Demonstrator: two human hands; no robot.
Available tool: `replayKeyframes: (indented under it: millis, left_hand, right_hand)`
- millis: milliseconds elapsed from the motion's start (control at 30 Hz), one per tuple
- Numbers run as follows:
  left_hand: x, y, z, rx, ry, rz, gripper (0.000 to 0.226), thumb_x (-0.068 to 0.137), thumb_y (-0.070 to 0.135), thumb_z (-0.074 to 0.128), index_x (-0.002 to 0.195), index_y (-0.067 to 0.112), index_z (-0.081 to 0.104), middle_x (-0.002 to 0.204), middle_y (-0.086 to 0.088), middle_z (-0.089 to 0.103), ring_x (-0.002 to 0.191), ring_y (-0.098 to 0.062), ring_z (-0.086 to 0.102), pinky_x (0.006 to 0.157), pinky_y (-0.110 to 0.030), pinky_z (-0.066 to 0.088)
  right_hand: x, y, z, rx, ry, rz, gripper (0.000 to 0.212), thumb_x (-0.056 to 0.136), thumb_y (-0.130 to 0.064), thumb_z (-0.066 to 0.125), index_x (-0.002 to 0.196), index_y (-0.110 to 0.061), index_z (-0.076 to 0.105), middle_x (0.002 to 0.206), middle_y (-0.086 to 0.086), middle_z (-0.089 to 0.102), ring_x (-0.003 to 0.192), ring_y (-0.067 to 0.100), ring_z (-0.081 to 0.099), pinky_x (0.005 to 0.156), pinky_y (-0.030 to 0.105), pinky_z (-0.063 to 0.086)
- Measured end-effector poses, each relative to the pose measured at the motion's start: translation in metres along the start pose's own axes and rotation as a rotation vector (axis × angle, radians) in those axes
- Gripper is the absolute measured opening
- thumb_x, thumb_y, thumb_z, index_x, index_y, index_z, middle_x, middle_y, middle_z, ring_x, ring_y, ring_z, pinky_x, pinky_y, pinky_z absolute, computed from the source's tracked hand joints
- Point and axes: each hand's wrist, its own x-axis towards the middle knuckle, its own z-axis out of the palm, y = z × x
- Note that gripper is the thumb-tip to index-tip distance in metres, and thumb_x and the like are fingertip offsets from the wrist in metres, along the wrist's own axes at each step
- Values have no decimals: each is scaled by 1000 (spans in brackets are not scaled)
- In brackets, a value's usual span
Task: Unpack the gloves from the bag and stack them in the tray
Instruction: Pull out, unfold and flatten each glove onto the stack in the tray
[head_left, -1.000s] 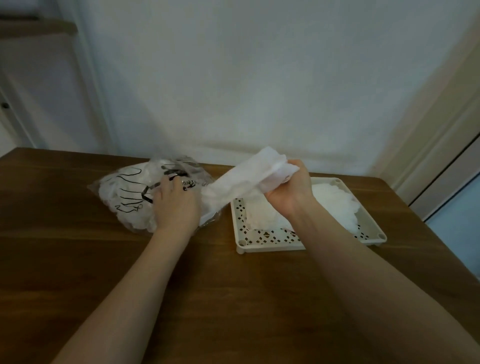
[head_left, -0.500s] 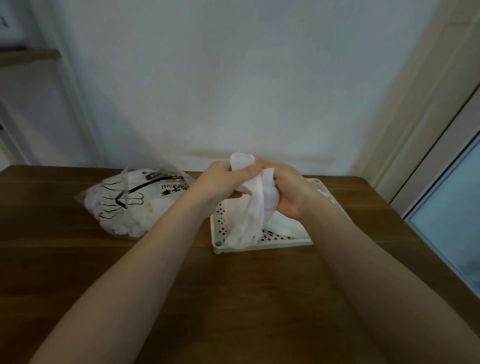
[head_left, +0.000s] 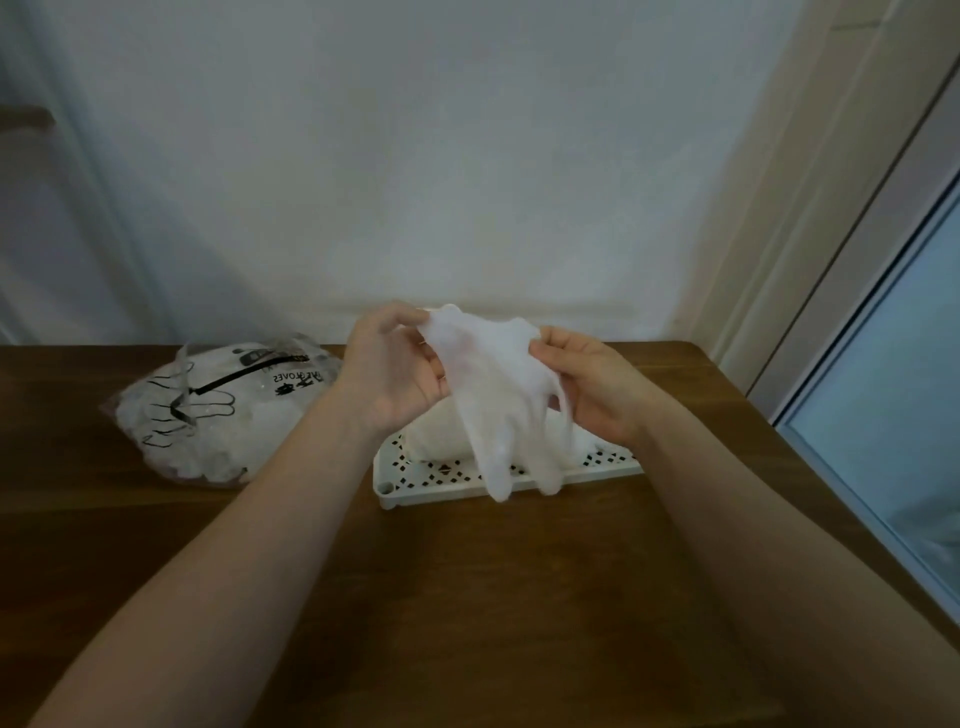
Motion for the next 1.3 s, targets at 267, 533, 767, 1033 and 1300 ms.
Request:
replayKeyframes:
  millis: [267,533,767,1033,1300]
  left_hand:
    - [7,-4,19,414,35,-398,74,70,63,54,107,-1,59,83,-8,62,61,-19,64,50,-24,55]
    - [29,-9,11,879,260,40,24,90,19,59,99,-4,62,96,-19,64,82,-25,59,75,-38,51]
    - [55,-2,13,1052,263,390,13,93,17,55,92,7,61,78,-7,65,63,-10,60,71,-25,50]
    - [72,2,10,1081,157,494,18,97,19,47,99,4,57,94,-7,61,89,-17,58,78,-26,54]
    - [41,-14,-41,1363,-51,357,17,97,18,44,86,20,57,112,12,66,105,8,55,85,-12,40]
  right_hand:
    - [3,-19,-7,-438,-36,19,14,95,-22,53,90,-11,61,74,-2,62,60,9,56,57,20,45]
    - [9,-23,-43,-691,54,95,11,81,-21,71,90,-15,72,82,0,74,73,13,70,65,20,54]
    - [37,-17,-69,-794,487,-200,13,86,-22,65,88,-9,67,87,10,68,81,26,65,78,42,52]
    - [45,-9,-74,-1312,530,-497,17,99,-25,44,106,-12,53,82,-5,52,72,16,47,61,31,37]
    - [23,39,-67,-1464,129,-166,20,99,-28,42,113,-19,53,98,-1,65,75,14,57,76,34,51]
